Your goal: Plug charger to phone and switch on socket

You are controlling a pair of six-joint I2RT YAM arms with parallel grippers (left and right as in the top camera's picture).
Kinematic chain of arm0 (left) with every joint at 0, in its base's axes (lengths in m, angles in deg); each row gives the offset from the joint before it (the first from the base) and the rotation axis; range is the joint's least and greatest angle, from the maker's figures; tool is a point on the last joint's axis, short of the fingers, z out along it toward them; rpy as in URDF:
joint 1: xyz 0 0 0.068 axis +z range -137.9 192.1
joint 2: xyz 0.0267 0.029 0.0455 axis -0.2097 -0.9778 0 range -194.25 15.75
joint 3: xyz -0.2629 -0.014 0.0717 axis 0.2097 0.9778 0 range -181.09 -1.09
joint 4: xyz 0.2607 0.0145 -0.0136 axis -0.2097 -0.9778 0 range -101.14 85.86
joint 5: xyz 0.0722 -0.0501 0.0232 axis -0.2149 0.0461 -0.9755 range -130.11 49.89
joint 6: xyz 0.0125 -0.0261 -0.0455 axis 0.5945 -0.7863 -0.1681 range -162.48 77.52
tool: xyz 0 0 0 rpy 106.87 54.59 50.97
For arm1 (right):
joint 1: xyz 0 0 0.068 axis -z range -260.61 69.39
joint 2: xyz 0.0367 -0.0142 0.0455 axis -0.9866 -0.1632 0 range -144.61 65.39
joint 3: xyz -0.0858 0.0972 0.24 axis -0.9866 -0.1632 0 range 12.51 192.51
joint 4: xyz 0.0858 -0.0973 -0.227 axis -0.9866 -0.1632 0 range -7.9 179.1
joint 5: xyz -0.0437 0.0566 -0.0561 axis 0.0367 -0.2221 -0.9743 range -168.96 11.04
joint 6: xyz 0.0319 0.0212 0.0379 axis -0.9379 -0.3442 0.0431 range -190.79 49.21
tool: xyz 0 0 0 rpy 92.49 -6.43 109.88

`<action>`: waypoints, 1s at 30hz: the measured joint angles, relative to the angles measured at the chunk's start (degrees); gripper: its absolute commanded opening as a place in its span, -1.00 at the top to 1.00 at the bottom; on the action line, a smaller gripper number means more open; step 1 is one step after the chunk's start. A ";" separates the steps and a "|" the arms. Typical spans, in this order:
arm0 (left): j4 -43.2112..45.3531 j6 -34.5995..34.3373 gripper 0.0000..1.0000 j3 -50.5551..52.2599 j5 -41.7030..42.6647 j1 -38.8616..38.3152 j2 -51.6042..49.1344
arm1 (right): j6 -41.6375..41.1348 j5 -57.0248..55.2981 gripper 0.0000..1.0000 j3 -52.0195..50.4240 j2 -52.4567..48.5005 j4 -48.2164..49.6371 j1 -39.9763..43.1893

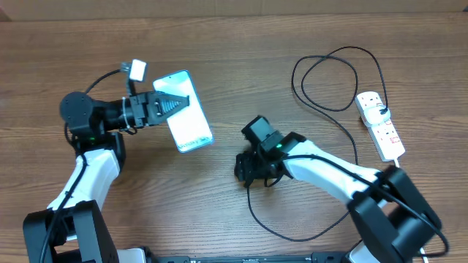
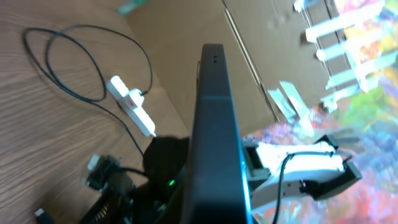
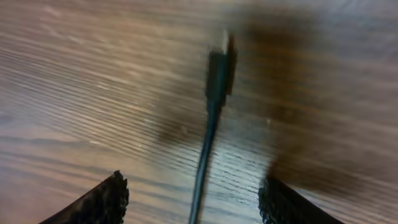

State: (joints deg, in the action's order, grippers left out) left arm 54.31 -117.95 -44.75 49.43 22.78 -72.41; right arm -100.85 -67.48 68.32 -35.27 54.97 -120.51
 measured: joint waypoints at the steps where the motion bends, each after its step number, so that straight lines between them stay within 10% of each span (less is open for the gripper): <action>1: -0.02 -0.26 0.92 0.00 0.00 0.46 0.00 | -0.74 -0.11 -0.24 0.22 -0.17 0.20 -0.09; 30: -0.15 -2.49 0.92 0.00 0.00 1.40 0.00 | -9.42 -0.15 0.92 13.57 -10.91 -14.29 -2.86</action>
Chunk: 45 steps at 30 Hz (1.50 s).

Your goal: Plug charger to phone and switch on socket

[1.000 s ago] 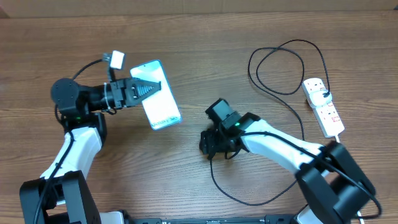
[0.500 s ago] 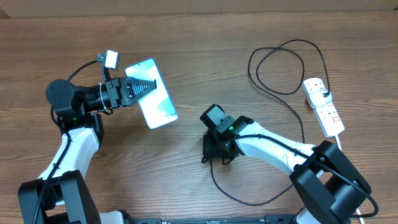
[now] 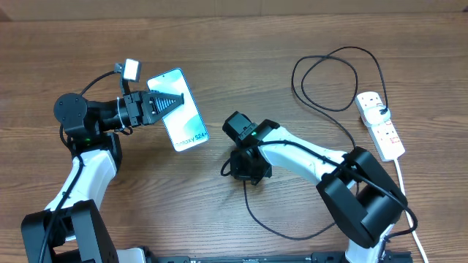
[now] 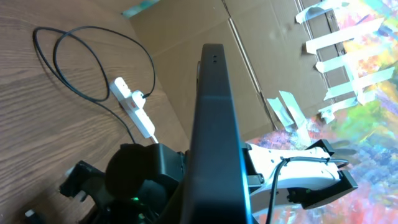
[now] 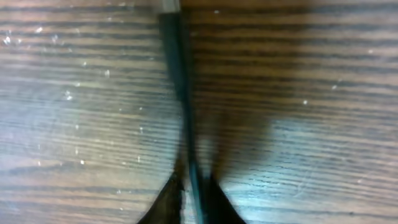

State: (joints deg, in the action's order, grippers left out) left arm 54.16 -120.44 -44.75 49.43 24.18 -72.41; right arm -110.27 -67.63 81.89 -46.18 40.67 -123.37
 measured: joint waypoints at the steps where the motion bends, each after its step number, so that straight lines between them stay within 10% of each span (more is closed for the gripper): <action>1: 0.00 -0.11 0.92 0.00 0.00 0.09 0.00 | -0.35 0.22 0.92 0.02 -0.11 -0.15 0.02; 13: 0.00 -1.60 0.92 0.00 0.00 2.38 0.00 | 4.33 3.58 0.92 -1.55 2.62 -1.22 2.69; 24: 0.02 -1.60 0.92 0.00 0.00 1.86 0.00 | 20.79 24.96 0.92 -3.43 32.59 -1.46 -0.04; 45: 0.20 -5.97 0.91 0.00 -0.20 -3.48 0.00 | 25.46 29.05 0.92 -5.44 32.79 5.66 -3.41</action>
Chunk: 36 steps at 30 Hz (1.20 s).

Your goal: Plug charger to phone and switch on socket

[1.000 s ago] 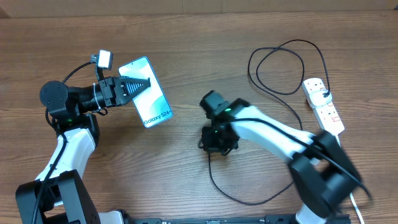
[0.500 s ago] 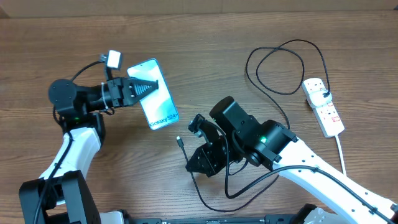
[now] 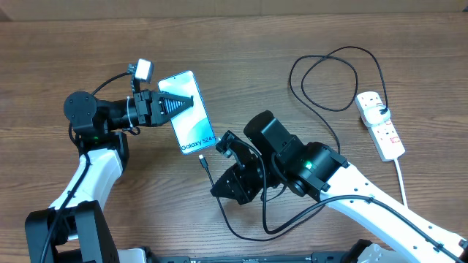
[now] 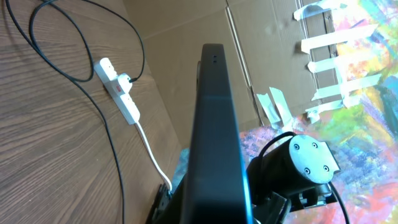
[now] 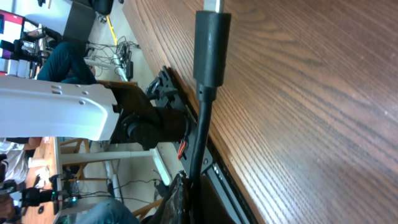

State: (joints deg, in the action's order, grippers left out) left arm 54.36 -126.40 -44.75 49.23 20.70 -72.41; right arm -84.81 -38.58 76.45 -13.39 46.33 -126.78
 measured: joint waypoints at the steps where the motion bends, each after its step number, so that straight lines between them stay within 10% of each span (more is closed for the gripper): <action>1: -0.02 -0.04 0.91 0.00 0.00 0.00 0.00 | 0.07 -0.09 0.92 0.00 0.02 0.55 0.00; 36: 0.00 -0.22 0.91 0.00 -1.70 0.00 0.00 | -0.70 6.64 0.92 0.00 0.00 1.77 3.02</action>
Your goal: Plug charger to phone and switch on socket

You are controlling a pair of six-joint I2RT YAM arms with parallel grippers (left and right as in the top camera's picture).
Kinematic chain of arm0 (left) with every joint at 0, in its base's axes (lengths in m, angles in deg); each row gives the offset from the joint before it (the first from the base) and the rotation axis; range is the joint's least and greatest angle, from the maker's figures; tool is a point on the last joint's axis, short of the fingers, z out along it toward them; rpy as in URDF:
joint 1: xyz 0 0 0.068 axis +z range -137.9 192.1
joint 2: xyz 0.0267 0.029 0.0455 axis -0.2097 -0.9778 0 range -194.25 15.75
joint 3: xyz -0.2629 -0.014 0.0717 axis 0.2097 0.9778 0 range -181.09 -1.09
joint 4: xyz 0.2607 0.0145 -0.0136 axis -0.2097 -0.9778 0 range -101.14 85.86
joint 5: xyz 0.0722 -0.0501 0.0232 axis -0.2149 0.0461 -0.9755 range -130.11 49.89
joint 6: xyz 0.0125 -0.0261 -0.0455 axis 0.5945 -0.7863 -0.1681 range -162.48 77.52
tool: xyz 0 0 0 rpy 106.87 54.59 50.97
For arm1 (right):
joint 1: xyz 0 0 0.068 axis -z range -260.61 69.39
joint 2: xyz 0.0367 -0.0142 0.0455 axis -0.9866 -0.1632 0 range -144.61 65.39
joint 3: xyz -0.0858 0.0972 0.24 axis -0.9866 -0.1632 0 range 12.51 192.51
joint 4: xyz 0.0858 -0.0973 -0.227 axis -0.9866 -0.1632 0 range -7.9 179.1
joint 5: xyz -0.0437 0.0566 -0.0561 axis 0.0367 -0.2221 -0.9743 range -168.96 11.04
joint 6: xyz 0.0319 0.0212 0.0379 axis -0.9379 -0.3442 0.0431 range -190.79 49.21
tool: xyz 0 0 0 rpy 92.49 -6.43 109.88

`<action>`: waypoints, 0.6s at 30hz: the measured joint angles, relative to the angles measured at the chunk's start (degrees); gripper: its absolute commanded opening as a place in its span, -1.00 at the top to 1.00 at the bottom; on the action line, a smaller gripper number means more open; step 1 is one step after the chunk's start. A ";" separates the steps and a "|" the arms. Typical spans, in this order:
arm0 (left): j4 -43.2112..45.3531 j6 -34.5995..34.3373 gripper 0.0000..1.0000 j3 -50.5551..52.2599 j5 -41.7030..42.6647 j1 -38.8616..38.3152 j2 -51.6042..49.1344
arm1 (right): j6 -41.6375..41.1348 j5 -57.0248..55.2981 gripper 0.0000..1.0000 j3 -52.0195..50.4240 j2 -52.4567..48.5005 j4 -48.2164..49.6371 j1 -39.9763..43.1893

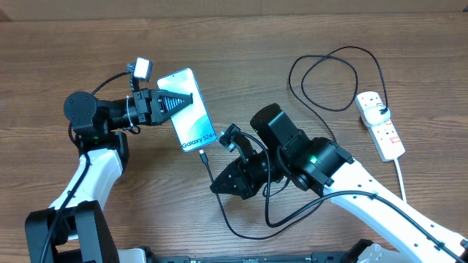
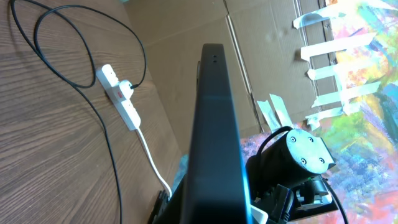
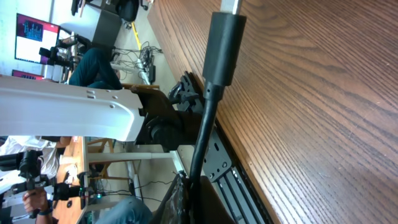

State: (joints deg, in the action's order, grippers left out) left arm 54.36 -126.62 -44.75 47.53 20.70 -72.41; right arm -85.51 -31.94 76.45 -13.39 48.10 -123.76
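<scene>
The lit phone (image 1: 188, 111) hangs tilted above the table, with my left gripper (image 1: 178, 102) shut on it. In the left wrist view the phone (image 2: 215, 118) shows edge-on as a dark bar. My right gripper (image 1: 222, 185) is shut on the black charger cable (image 1: 214, 175) a little behind its plug (image 1: 204, 157). The plug tip sits right at the phone's lower edge; whether it is in the port I cannot tell. The right wrist view shows the plug (image 3: 223, 45) pointing up from the shut gripper (image 3: 186, 202). The white socket strip (image 1: 381, 125) lies at the far right.
The cable loops on the table below my right arm (image 1: 248, 232) and coils at the back right (image 1: 322, 73) on its way to the white adaptor (image 1: 371, 104) in the strip. The strip also shows in the left wrist view (image 2: 120, 98).
My right gripper has moved up a little with the cable, so the plug tip is closer to the phone's lower edge. The left gripper and phone have not moved.
My right gripper stood open over the plug lying on the table while the left held the phone up. Then it was shut on the cable at the table. Later the plug was lifted, pointing toward the phone, and now sits at its lower edge.
</scene>
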 measured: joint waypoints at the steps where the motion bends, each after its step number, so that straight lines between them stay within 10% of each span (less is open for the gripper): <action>1: 0.00 0.00 0.92 0.00 0.00 0.00 0.00 | -0.04 0.11 0.92 0.00 0.00 -0.02 0.00; 18: -0.02 -1.44 0.91 0.00 0.00 0.00 0.02 | -0.07 -0.94 0.92 0.00 0.00 1.88 0.00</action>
State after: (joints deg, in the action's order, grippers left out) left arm 54.34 -128.07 -44.75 47.53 20.70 -72.38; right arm -85.57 -32.88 76.45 -13.39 49.98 -123.76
